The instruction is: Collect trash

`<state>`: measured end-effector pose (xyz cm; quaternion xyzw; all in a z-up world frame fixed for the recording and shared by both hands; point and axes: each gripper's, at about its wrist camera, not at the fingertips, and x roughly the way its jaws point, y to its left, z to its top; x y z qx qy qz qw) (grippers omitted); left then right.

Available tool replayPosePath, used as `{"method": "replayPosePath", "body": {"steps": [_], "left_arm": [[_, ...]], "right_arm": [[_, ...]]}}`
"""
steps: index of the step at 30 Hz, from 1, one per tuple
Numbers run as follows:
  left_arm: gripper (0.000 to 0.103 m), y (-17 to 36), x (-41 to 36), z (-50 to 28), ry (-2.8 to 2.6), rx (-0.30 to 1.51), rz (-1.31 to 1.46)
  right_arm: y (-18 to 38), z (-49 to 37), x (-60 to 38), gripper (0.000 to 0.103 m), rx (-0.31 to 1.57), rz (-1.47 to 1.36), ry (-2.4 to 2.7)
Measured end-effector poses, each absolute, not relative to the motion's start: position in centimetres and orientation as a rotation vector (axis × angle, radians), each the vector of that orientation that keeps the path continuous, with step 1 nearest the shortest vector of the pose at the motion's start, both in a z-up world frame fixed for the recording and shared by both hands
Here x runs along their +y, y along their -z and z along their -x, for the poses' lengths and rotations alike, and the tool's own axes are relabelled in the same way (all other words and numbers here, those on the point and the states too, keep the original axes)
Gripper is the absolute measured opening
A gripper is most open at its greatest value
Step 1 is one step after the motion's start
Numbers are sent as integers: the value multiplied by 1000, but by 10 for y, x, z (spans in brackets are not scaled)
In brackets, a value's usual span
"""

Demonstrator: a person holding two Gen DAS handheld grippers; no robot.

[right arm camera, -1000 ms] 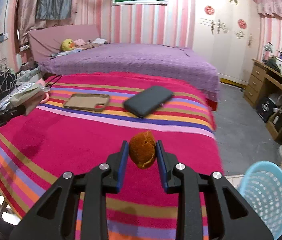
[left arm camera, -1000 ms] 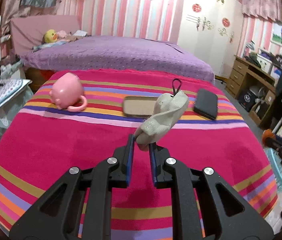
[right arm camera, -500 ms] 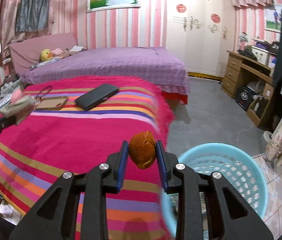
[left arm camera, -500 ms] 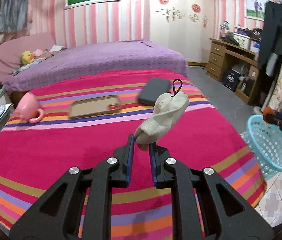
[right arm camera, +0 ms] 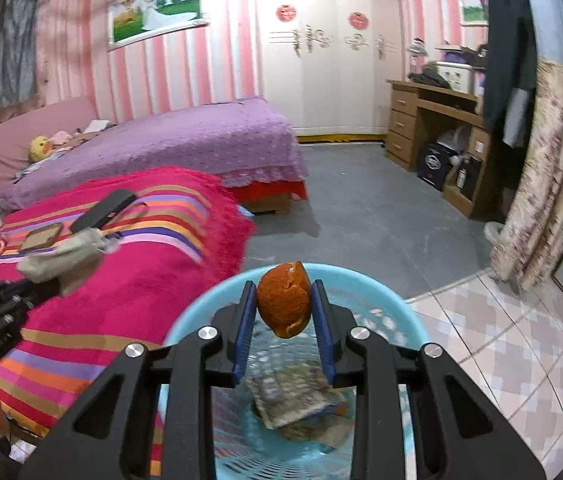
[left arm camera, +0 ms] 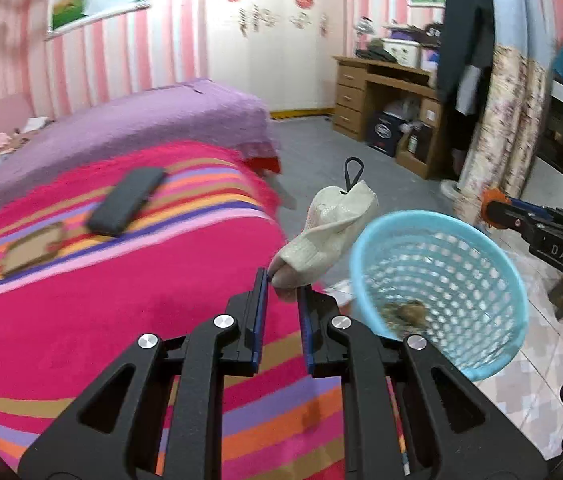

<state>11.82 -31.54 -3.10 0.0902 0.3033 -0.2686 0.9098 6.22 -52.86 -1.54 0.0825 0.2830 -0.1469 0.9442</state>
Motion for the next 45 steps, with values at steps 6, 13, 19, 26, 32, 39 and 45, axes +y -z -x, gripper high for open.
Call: {"method": "replayPosePath", "body": {"steps": [6,13,19,26,32,39,45], "left_arm": [[18,54,-374,-119,639,686,-211],[67,65,-406,-115,657,677,-254],[89,52,-378,-127,600,651,-205],[97,32,-339,-137,490,591,-165],[97,23,-313,-135,449,563,-153],[97,8,-277,-125,408,513,-132],[97,-19,-216,-105,348,458,-79]], "right_arm": [[23,-53,-556,28,574,-200,343],[28,-49,-566,28,574,-225,365],[28,-45,-563,28,561,-216,372],[34,-55,-556,29,561,-204,366],[34,-57,-558,72,546,-219,377],[23,-54,-545,94,519,-220,348],[1,-41,-507,98,468,-191,290]]}}
